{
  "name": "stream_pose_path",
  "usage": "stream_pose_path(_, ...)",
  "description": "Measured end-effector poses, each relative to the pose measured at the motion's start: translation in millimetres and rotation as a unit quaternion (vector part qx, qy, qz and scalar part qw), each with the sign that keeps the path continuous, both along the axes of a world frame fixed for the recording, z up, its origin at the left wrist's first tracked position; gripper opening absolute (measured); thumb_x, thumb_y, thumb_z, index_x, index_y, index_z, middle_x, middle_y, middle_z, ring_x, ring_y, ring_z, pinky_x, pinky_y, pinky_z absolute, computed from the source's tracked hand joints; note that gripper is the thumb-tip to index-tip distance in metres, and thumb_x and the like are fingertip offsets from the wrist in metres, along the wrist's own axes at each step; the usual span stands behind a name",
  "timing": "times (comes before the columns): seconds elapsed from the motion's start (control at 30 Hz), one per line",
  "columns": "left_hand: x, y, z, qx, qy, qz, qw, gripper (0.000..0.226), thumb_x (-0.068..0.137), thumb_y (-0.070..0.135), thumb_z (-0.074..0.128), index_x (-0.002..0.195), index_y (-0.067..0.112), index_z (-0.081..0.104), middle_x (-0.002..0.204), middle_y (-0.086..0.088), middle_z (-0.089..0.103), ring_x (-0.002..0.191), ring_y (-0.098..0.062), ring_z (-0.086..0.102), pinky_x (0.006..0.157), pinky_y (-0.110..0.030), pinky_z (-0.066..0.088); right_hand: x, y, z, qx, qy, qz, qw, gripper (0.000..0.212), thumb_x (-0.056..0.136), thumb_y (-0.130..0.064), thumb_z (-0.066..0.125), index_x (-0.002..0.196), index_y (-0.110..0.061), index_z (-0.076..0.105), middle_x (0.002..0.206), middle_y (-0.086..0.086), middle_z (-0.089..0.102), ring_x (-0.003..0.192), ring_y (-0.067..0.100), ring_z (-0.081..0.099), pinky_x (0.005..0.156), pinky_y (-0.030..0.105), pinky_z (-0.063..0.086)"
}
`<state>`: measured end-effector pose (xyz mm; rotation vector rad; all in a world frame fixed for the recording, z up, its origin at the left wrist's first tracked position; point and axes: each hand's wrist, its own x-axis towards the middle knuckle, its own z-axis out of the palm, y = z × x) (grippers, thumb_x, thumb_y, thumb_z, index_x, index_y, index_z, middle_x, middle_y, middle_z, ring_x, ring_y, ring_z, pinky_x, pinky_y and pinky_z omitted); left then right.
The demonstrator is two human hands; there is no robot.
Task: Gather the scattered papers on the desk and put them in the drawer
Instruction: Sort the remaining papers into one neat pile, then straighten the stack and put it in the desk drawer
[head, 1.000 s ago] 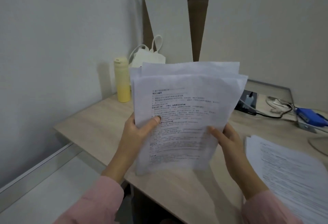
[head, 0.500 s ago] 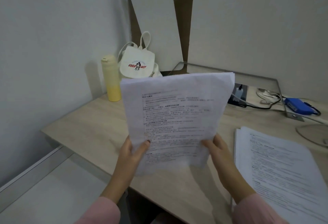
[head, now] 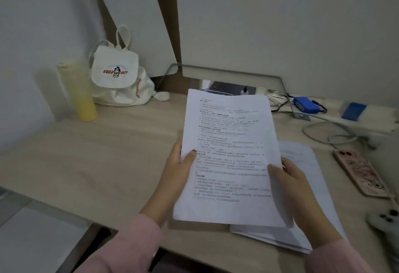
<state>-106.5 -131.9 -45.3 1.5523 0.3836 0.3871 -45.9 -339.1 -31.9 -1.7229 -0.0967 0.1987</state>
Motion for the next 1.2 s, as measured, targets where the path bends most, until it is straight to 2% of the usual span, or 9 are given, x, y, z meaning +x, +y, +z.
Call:
stream_pose_path(0.3, 62, -83, -41, 0.065, 0.091, -0.092, 0.989, 0.030, 0.074, 0.034, 0.049, 0.098, 0.023, 0.064, 0.113, -0.004, 0.063, 0.099, -0.025, 0.064, 0.089, -0.051, 0.051, 18, -91, -36, -0.116, 0.007, -0.120, 0.986, 0.021, 0.091, -0.004, 0.044, 0.092, -0.022, 0.056, 0.088, 0.000, 0.063, 0.074, 0.008, 0.057, 0.059, 0.024, 0.043)
stream_pose_path(0.4, 81, -87, -63, 0.098, 0.104, -0.088, 0.986, 0.042, 0.068, 0.031, 0.050, 0.102, 0.011, 0.065, 0.110, -0.008, 0.065, 0.099, -0.028, 0.064, 0.088, -0.050, 0.052, 28, -100, -55, -0.216, 0.004, -0.143, 0.966, 0.026, 0.087, -0.010, 0.046, 0.108, -0.017, 0.061, 0.109, 0.006, 0.064, 0.095, 0.021, 0.059, 0.081, 0.037, 0.049)
stream_pose_path(0.53, 72, -96, -44, -0.007, 0.118, -0.130, 0.984, 0.030, 0.088, 0.003, 0.047, 0.100, 0.028, 0.058, 0.094, 0.009, 0.064, 0.092, -0.018, 0.064, 0.078, -0.029, 0.052, 36, -101, -64, -0.236, 0.054, -0.146, 0.959, 0.049, 0.086, -0.017, 0.049, 0.135, -0.019, 0.044, 0.140, 0.014, 0.045, 0.122, 0.032, 0.047, 0.103, 0.043, 0.040)
stream_pose_path(0.63, 74, -92, -48, -0.032, 0.137, -0.147, 0.979, 0.030, 0.091, 0.005, 0.046, 0.105, 0.031, 0.049, 0.101, 0.013, 0.060, 0.097, -0.013, 0.062, 0.086, -0.032, 0.051, 45, -99, -60, -0.121, 0.127, -0.160, 0.971, 0.058, 0.090, -0.010, 0.049, 0.144, -0.010, 0.028, 0.147, 0.013, 0.035, 0.128, 0.032, 0.040, 0.092, 0.033, 0.035)
stream_pose_path(0.7, 76, -87, -51, -0.033, 0.135, -0.144, 0.980, 0.031, 0.091, 0.007, 0.047, 0.113, 0.029, 0.048, 0.105, 0.013, 0.060, 0.098, -0.012, 0.062, 0.088, -0.034, 0.050, 51, -100, -56, -0.037, 0.182, -0.154, 0.971, 0.042, 0.087, -0.009, 0.053, 0.128, -0.007, 0.047, 0.133, 0.016, 0.051, 0.112, 0.032, 0.052, 0.079, 0.028, 0.043)
stream_pose_path(0.77, 74, -79, -52, -0.030, 0.136, -0.127, 0.982, 0.033, 0.090, 0.008, 0.047, 0.117, 0.028, 0.048, 0.108, 0.011, 0.062, 0.102, -0.015, 0.062, 0.092, -0.037, 0.050, 50, -95, -51, 0.011, 0.204, -0.142, 0.969, 0.005, 0.086, -0.006, 0.050, 0.082, -0.006, 0.052, 0.077, 0.012, 0.066, 0.066, 0.020, 0.062, 0.049, 0.018, 0.045)
stream_pose_path(0.83, 70, -69, -51, -0.019, 0.137, -0.116, 0.984, 0.036, 0.090, 0.010, 0.047, 0.121, 0.026, 0.049, 0.113, 0.007, 0.062, 0.105, -0.017, 0.062, 0.094, -0.039, 0.050, 49, -89, -51, 0.035, 0.223, -0.126, 0.966, 0.030, 0.088, -0.002, 0.045, 0.060, -0.010, 0.039, 0.040, 0.002, 0.046, 0.030, 0.010, 0.045, 0.036, 0.017, 0.035)
stream_pose_path(1.03, 48, -25, -56, -0.006, 0.137, -0.075, 0.988, 0.037, 0.087, 0.014, 0.046, 0.123, 0.020, 0.053, 0.111, 0.005, 0.066, 0.099, -0.016, 0.066, 0.087, -0.039, 0.053, 40, -47, -55, 0.038, 0.210, -0.034, 0.976, 0.017, 0.088, 0.004, 0.045, 0.077, -0.001, 0.058, 0.049, 0.006, 0.066, 0.036, 0.016, 0.061, 0.034, 0.017, 0.044)
stream_pose_path(1.2, 20, 3, -53, -0.017, 0.130, -0.019, 0.991, 0.029, 0.087, 0.009, 0.046, 0.103, 0.029, 0.060, 0.108, 0.003, 0.068, 0.097, -0.018, 0.066, 0.093, -0.042, 0.049, 28, 2, -61, 0.069, 0.160, 0.026, 0.984, 0.030, 0.088, -0.004, 0.053, 0.116, -0.011, 0.053, 0.099, 0.010, 0.068, 0.076, 0.027, 0.069, 0.051, 0.029, 0.055)
